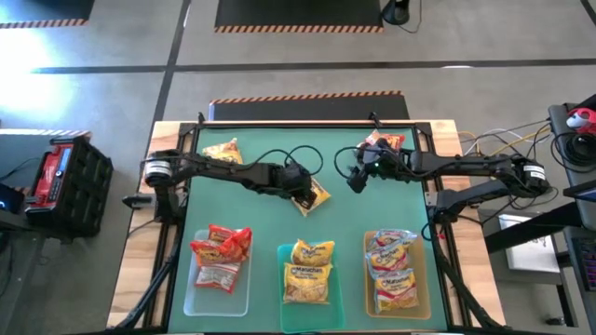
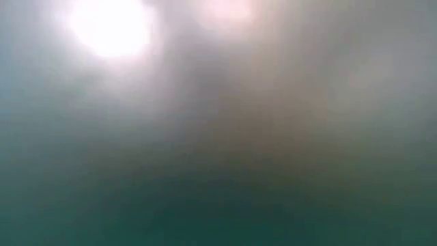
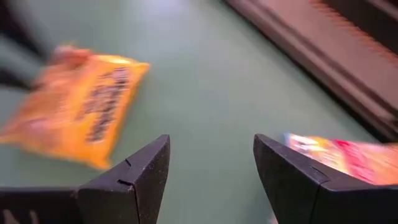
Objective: Sort Maruchan noodles
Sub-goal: Put the yellow noodle pack into green bin
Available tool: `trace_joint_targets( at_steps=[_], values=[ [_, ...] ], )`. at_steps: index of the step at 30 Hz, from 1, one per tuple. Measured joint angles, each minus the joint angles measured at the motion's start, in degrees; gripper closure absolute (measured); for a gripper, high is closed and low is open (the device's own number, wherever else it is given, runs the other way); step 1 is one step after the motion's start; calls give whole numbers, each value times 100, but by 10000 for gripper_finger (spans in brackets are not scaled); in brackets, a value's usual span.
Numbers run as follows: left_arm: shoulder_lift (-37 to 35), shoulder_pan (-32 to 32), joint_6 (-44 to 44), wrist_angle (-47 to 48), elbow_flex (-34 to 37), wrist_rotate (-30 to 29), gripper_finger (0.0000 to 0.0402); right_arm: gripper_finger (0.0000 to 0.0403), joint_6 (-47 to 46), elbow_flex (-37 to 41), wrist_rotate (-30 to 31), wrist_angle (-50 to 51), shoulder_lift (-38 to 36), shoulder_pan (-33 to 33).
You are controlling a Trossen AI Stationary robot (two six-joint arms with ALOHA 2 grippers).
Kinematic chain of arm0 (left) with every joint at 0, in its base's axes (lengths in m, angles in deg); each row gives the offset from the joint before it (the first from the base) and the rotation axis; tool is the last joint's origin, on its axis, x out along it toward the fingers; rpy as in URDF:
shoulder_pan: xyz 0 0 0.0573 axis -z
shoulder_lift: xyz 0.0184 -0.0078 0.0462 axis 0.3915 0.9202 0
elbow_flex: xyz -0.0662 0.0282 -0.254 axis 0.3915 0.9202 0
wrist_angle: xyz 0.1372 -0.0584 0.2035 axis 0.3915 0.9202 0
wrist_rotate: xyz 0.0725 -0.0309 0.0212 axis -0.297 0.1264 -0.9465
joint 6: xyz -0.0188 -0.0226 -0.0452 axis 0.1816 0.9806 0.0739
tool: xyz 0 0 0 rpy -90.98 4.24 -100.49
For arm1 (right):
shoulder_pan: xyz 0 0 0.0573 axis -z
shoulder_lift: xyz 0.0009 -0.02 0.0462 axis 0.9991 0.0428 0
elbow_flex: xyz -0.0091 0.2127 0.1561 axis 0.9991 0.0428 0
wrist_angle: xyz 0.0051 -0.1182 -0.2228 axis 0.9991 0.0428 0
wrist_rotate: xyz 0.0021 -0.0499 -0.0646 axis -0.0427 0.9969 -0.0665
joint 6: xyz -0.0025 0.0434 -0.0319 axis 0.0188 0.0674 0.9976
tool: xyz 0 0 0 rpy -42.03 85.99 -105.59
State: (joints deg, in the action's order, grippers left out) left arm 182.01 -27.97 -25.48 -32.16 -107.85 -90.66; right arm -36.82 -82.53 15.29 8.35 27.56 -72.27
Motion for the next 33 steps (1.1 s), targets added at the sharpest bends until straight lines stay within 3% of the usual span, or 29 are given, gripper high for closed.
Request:
trace_joint_targets(
  at_steps=[4, 7, 11, 19, 25, 33],
  values=[
    [-191, 53, 953, -79, 257, 650, 239, 181, -435, -2, 734, 197, 0, 14],
    [-277, 109, 1411, -342, 495, 1000, 239, 182, -821, -2, 751, 170, 16, 62],
    [-263, 98, 1830, -402, 782, 962, 239, 182, -1081, -2, 701, 156, 243, 100],
    [-261, -77, 1935, -1038, 1207, 674, 239, 182, -1106, -80, -604, -708, 1203, 139],
    [-397, 121, 2114, -1085, 1132, 790, 239, 182, -973, -524, -809, -690, 1652, 181],
    [-390, 107, 1613, -1102, 926, 582, 239, 182, -719, -1072, -954, -653, 2099, 237]
  ],
)
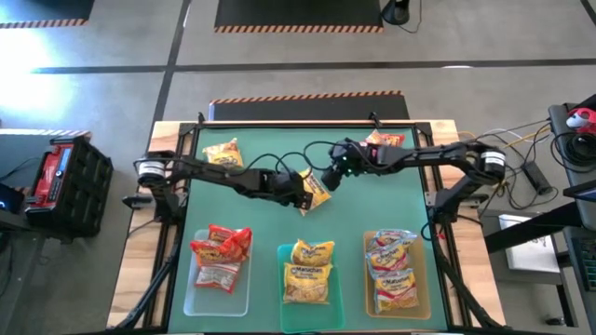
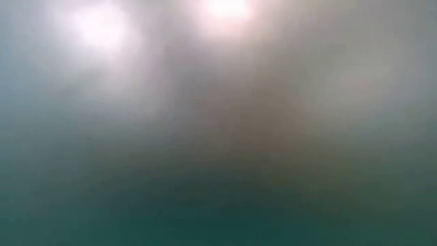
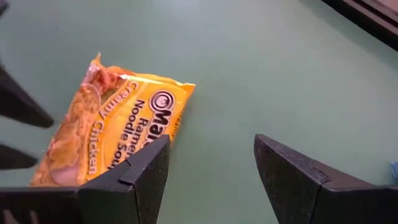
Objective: Sort Maruchan noodles
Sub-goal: Put the yellow noodle pack into green bin
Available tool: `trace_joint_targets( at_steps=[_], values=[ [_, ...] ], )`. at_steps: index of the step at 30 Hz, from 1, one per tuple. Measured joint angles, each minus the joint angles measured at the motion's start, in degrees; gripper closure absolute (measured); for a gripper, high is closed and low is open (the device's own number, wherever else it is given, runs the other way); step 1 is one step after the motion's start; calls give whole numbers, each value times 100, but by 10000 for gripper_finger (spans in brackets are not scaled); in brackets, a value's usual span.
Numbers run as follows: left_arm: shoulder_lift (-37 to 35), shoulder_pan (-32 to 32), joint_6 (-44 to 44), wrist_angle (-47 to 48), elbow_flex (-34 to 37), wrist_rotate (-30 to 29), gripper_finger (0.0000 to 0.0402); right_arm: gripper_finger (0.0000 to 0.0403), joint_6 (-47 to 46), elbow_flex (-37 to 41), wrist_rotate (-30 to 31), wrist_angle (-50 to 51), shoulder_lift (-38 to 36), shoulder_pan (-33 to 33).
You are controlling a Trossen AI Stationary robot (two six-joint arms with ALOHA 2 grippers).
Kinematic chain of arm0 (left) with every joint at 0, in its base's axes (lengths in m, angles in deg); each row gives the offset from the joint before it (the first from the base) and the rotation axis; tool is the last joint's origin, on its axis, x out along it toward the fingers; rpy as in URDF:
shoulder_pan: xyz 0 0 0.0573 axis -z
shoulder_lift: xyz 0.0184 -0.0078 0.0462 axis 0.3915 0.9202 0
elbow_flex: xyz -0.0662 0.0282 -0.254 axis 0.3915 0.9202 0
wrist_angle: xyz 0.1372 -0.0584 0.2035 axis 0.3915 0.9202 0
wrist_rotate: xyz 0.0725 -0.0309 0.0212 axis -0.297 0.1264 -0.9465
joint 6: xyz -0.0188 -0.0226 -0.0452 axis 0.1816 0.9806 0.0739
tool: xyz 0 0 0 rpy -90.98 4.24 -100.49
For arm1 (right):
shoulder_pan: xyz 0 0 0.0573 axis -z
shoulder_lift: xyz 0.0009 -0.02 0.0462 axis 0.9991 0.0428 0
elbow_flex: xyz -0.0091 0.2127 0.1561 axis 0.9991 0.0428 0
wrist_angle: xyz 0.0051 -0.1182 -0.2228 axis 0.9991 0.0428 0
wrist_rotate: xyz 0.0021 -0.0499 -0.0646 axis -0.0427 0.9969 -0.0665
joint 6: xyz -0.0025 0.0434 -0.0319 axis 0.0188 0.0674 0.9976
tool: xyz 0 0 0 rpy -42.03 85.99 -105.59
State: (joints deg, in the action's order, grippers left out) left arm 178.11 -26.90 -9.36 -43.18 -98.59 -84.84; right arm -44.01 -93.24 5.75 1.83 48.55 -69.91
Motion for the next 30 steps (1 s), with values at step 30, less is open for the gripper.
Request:
trace_joint_targets(
  at_steps=[30],
  values=[
    [267, -118, 194, -476, 853, -164, 239, 181, -341, -602, -2981, -215, 928, 721]
  ],
)
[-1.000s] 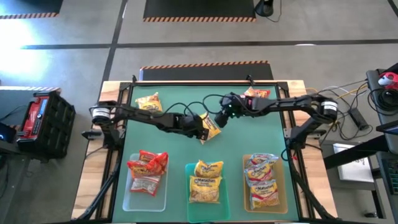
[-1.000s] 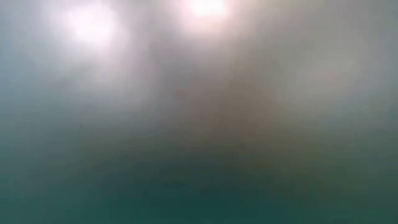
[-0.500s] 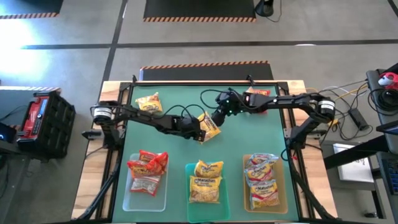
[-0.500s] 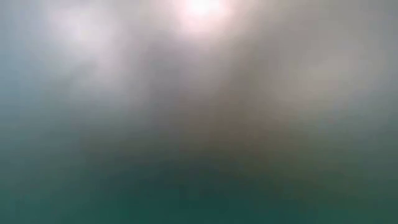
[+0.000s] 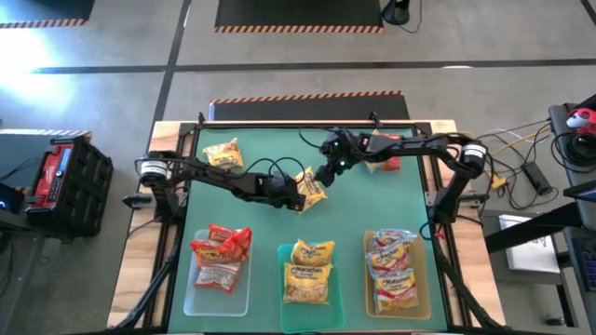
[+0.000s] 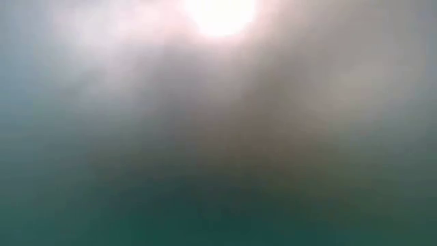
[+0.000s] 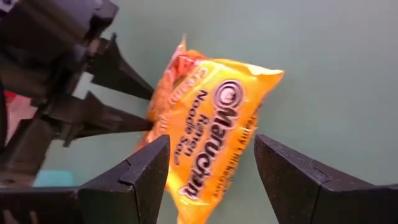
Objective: Sort Maruchan noodles
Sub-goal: Put the yellow noodle pack into green bin
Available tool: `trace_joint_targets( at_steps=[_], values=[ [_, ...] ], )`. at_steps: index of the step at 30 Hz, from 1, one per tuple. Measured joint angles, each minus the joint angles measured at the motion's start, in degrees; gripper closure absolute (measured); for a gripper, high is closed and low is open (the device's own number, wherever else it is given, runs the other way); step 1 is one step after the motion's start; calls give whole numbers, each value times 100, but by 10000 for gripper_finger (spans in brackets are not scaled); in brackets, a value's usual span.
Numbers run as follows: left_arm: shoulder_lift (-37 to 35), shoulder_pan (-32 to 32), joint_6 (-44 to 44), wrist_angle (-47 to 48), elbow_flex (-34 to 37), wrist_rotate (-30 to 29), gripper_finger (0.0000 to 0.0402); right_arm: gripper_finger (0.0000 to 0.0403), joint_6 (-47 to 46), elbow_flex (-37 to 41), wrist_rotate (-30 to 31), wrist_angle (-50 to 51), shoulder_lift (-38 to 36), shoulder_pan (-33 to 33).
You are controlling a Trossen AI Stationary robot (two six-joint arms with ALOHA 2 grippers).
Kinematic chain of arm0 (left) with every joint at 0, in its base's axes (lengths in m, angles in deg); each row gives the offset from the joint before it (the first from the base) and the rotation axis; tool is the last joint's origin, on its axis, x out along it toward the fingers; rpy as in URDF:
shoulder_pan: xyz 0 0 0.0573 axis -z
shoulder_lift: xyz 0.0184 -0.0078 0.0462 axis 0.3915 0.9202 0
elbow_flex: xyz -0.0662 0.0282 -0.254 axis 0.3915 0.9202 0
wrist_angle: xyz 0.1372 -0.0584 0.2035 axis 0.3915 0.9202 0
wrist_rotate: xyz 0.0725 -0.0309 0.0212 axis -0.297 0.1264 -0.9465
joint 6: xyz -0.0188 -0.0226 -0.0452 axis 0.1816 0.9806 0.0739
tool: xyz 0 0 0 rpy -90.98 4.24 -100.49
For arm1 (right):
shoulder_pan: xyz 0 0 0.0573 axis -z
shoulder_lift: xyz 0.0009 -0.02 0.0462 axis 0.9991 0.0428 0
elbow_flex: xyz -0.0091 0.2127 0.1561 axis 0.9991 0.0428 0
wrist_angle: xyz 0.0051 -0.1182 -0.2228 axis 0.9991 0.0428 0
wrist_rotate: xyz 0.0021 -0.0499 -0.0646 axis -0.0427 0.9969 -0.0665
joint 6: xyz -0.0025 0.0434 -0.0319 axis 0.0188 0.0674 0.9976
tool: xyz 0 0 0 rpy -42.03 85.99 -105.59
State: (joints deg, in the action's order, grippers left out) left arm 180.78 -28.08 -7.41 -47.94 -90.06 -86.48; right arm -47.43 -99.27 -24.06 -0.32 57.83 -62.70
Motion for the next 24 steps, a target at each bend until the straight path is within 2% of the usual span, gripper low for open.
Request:
trace_joint_targets(
  at_steps=[9, 16, 24],
  values=[
    [6, -2, 23, 0, 7, -7, 239, 181, -76, -23, -702, -10, 478, 181],
    [6, -4, 25, 13, 11, -7, 239, 181, 9, -22, -771, -62, 818, 209],
    [4, -7, 43, 55, 9, 13, 239, 181, -10, -20, -1510, -856, 1311, 209]
  ],
)
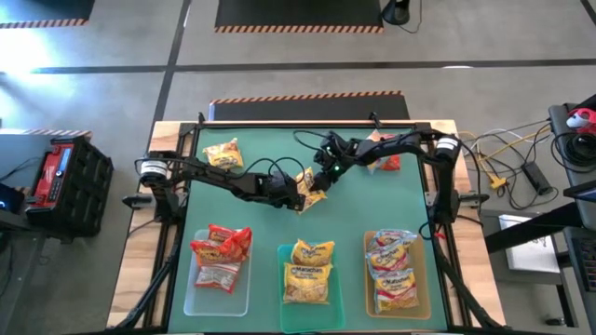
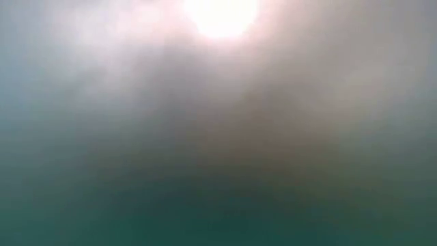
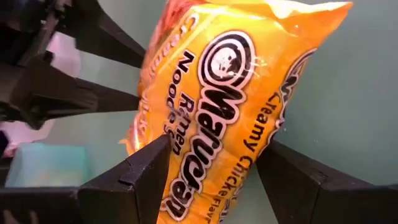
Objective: Sort Maruchan noodles
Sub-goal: Put the yellow noodle pack into green bin
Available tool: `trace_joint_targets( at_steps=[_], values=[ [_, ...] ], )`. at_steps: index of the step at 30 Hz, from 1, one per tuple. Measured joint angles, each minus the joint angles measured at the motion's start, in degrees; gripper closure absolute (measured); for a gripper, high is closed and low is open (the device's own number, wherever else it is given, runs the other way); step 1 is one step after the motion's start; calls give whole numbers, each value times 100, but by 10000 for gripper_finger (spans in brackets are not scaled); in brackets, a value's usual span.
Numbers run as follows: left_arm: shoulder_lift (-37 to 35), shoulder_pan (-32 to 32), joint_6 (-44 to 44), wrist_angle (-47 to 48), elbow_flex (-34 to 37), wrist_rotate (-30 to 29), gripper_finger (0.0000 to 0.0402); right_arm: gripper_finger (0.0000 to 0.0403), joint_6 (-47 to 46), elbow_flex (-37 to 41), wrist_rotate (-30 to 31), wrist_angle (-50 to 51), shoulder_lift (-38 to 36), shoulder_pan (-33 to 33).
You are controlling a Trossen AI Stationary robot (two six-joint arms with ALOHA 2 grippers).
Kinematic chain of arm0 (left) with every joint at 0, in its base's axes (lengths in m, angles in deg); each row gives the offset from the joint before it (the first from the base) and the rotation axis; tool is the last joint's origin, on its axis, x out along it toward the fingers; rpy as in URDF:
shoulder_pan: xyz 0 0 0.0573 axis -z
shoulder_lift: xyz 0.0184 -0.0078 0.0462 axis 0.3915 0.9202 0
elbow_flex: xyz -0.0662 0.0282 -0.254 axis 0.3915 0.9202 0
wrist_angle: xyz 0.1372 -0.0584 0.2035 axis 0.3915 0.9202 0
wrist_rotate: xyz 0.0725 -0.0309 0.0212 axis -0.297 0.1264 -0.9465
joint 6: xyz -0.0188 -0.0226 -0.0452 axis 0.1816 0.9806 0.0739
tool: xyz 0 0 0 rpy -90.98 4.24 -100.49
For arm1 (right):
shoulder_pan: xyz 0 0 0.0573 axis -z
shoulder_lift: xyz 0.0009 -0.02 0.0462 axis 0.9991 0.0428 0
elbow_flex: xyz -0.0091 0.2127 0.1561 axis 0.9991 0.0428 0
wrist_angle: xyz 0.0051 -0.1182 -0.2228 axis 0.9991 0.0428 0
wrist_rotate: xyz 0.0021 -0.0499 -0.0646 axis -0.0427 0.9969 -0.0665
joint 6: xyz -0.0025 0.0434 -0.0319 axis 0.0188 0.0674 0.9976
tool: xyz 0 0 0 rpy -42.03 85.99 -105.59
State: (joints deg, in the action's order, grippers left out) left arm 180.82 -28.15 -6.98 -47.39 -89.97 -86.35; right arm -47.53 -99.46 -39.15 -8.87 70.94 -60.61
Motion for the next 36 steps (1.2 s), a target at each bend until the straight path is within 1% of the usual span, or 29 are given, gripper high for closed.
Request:
trace_joint_targets(
  at_steps=[5, 12, 20, 23, 33, 36],
  values=[
    [0, -4, 89, 43, 16, -2, 239, 181, -29, -2, -373, -270, 110, 11],
    [0, -4, 111, 61, 20, -7, 239, 185, 39, -14, -435, -361, 116, 7],
    [0, -2, 148, 13, 31, -39, 239, 240, 78, -37, -493, -404, 125, 1],
    [0, -2, 254, 8, 33, -42, 239, 253, 69, -46, -520, -441, 125, 9],
    [-274, -2, 311, -26, 63, -22, 239, 257, -42, -46, -522, -387, 125, 55],
    [-340, -8, 294, 13, 70, -112, 239, 258, -51, -46, -546, -381, 123, 81]
  ],
)
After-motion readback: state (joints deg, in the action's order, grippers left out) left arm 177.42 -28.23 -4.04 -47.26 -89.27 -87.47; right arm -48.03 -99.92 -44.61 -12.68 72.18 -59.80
